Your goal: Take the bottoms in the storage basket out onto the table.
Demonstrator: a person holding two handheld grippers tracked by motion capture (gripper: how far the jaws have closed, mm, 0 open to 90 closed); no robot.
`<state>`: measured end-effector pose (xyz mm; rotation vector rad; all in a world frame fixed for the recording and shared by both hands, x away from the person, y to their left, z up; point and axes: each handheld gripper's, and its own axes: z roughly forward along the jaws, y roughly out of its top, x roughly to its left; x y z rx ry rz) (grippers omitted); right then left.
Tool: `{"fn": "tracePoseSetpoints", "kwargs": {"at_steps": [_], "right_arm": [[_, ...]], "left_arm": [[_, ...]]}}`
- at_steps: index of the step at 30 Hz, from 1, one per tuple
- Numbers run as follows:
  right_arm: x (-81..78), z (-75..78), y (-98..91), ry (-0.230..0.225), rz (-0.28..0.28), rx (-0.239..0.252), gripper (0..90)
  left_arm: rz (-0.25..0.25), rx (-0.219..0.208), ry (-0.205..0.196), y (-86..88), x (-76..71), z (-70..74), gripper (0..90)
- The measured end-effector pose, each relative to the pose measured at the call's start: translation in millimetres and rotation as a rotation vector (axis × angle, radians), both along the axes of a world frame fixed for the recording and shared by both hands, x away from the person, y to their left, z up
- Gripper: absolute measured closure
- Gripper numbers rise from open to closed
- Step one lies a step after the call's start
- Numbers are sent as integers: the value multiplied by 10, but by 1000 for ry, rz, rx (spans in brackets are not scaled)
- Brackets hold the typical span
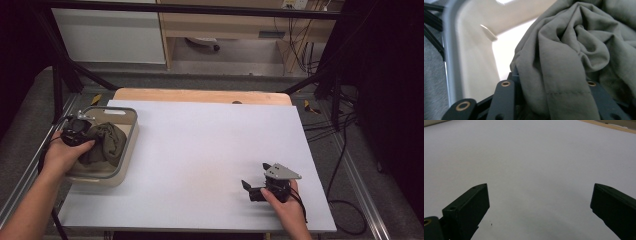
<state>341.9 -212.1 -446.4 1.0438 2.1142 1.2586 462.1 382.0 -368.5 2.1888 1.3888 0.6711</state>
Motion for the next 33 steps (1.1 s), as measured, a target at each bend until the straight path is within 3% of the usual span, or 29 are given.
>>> {"fn": "tracePoseSetpoints", "kwargs": {"at_steps": [10, 13, 30, 33], "right_arm": [[-5, 5, 10, -4, -4, 0, 28], [-1, 4, 3, -5, -4, 0, 28], [2, 0, 4, -5, -5, -8, 28], [1, 3, -3, -6, -6, -7, 28]], "left_arm": [[16, -99, -131, 134, -162, 411, 641], [24, -147, -172, 170, -207, 515, 643], [64, -332, -294, 287, -316, 809, 643], [66, -336, -306, 278, -327, 825, 643]]}}
